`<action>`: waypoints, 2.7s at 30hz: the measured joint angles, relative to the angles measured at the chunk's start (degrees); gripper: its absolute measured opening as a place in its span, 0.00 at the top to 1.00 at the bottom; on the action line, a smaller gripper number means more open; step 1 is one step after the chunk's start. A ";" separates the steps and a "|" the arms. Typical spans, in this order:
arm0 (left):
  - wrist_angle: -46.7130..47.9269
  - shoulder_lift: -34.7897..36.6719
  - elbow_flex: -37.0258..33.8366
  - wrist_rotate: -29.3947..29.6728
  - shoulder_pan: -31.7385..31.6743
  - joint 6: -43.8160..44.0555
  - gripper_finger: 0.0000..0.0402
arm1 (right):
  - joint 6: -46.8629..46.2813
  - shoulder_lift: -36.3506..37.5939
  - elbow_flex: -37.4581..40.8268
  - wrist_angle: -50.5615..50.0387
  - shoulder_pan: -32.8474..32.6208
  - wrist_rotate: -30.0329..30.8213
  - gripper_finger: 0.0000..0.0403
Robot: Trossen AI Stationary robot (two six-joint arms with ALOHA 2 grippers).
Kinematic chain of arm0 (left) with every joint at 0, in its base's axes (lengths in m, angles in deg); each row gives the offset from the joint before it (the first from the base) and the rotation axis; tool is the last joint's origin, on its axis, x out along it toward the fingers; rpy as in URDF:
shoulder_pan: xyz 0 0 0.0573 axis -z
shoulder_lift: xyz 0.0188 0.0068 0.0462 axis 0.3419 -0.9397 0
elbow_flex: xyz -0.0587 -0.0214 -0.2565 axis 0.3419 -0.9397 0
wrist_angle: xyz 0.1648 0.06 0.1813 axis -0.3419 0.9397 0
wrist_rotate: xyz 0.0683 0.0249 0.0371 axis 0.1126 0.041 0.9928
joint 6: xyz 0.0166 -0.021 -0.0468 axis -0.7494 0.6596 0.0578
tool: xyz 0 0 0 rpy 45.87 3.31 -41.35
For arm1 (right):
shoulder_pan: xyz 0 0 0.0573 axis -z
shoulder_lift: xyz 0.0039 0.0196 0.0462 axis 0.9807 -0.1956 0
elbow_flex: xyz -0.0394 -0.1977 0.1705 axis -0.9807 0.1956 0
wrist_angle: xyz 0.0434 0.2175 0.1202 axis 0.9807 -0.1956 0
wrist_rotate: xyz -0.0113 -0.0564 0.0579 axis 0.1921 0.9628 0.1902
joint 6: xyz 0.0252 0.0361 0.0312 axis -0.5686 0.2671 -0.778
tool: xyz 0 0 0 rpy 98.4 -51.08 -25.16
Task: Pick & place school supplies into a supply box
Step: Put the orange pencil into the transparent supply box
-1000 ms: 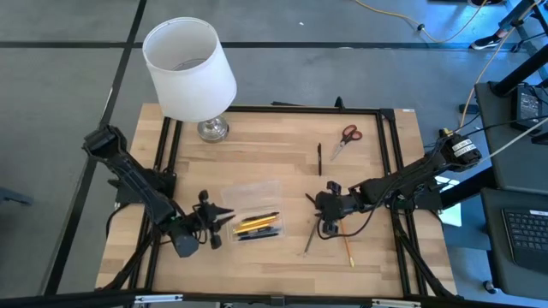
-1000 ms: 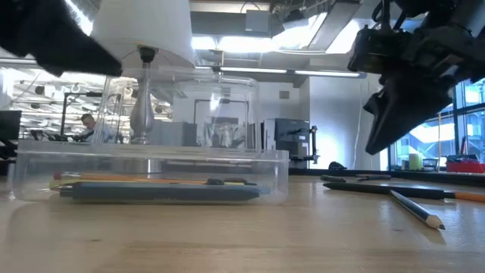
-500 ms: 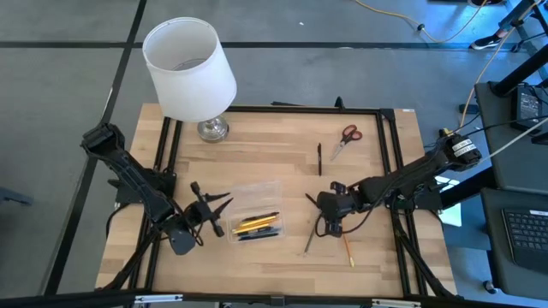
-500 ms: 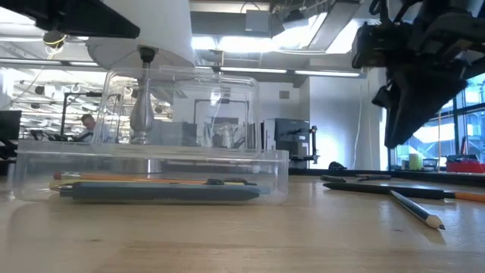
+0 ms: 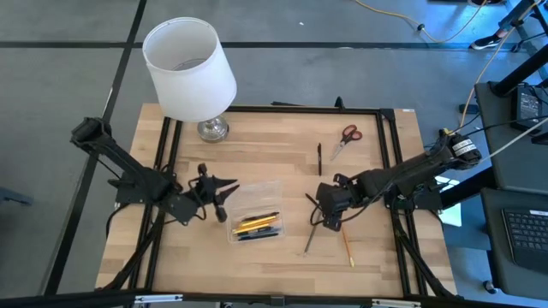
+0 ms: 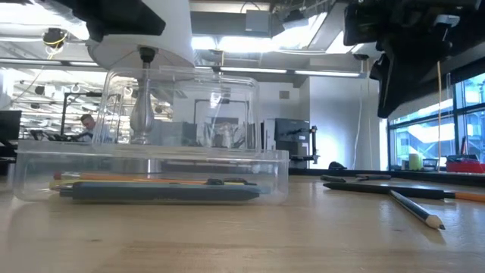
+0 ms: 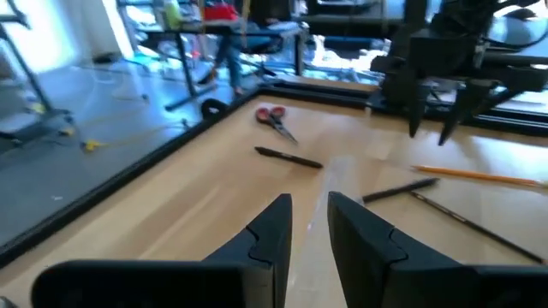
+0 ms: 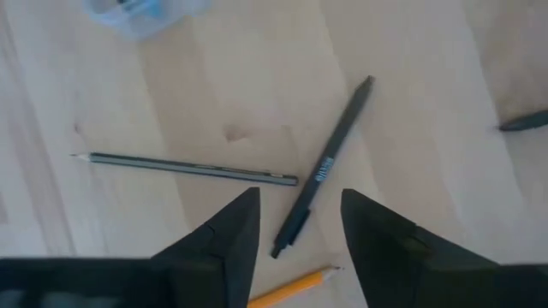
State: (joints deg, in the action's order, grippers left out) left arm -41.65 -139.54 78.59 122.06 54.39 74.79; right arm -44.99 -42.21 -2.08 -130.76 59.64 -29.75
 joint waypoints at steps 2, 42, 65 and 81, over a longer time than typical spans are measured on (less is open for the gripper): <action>1.50 1.75 0.00 -2.61 -0.42 0.04 0.82 | 0.03 0.00 0.00 0.08 -0.42 -0.21 0.58; 1.62 3.80 0.00 -6.57 -0.44 2.34 0.82 | -46.66 -0.02 0.07 -13.82 -10.43 -23.94 0.58; 1.56 3.80 0.00 -6.49 -0.44 2.87 0.82 | -62.79 -13.07 0.07 4.01 -25.44 -15.40 0.66; 1.56 3.80 0.00 -6.52 -0.44 2.89 0.82 | -64.27 -21.59 -0.23 5.53 -25.42 -16.94 0.66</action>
State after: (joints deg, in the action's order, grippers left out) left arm -40.09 -135.75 78.59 115.54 53.95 77.68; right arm -109.26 -63.79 -2.31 -125.23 34.23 -46.69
